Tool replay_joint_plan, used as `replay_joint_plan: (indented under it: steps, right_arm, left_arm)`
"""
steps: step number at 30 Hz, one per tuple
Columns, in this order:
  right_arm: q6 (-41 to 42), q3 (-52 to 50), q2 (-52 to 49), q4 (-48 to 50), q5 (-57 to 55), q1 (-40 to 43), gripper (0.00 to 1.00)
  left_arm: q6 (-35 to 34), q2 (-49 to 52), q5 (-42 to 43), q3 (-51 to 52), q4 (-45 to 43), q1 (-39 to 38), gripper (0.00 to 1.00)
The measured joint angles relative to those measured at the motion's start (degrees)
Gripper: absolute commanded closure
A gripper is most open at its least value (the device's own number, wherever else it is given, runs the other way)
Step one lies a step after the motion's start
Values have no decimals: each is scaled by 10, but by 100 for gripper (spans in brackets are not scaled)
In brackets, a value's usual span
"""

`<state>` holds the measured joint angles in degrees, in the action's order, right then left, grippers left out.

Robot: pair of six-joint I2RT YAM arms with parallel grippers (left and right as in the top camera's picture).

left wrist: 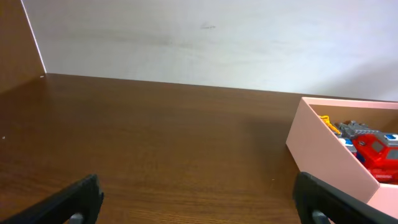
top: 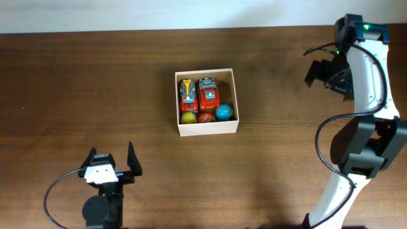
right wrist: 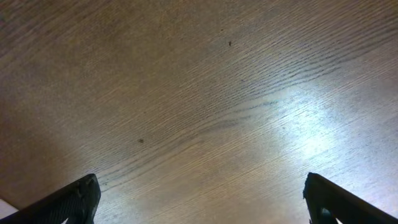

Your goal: Pack container

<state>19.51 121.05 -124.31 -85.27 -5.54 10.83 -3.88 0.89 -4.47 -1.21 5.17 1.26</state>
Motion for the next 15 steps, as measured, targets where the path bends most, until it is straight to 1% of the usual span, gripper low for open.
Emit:
replay_joint_plan:
  steps: [10, 12, 15]
  right_arm:
    - [0, -1, 7, 1, 0, -2, 1]
    - [0, -3, 23, 1, 0, -4, 1]
    - [0, -6, 82, 2, 0, -17, 1]
  left_arm:
    - [0, 0, 0, 0, 0, 0, 1]
    - [0, 0, 0, 0, 0, 0, 1]
    - [0, 0, 0, 0, 0, 0, 1]
